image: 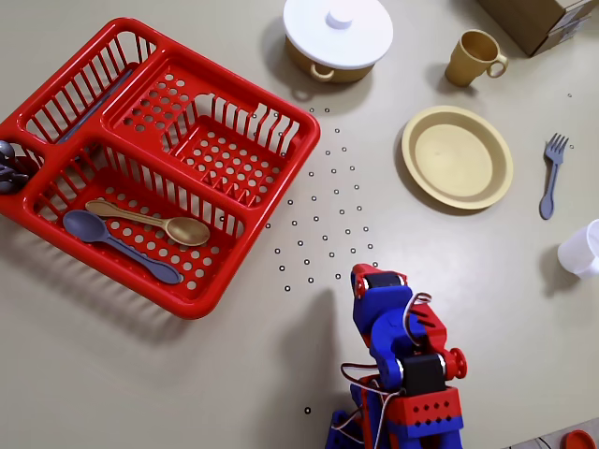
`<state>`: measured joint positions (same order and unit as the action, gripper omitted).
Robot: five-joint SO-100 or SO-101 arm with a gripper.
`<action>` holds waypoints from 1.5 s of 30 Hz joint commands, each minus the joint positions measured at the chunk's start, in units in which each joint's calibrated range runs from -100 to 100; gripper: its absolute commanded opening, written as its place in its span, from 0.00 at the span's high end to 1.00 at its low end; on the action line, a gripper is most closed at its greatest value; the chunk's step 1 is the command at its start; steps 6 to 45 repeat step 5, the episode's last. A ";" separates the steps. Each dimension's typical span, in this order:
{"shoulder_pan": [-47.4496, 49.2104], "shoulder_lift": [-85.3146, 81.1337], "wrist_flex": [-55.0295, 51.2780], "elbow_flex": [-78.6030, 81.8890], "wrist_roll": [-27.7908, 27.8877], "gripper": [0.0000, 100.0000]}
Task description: Grasp the plate, place it on the cross drawn on the table.
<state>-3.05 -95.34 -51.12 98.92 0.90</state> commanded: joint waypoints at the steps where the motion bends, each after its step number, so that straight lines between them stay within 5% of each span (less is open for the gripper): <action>1: -0.83 -0.43 -0.35 0.99 -0.39 1.00; 45: -0.83 -0.43 -0.35 0.99 -0.39 1.00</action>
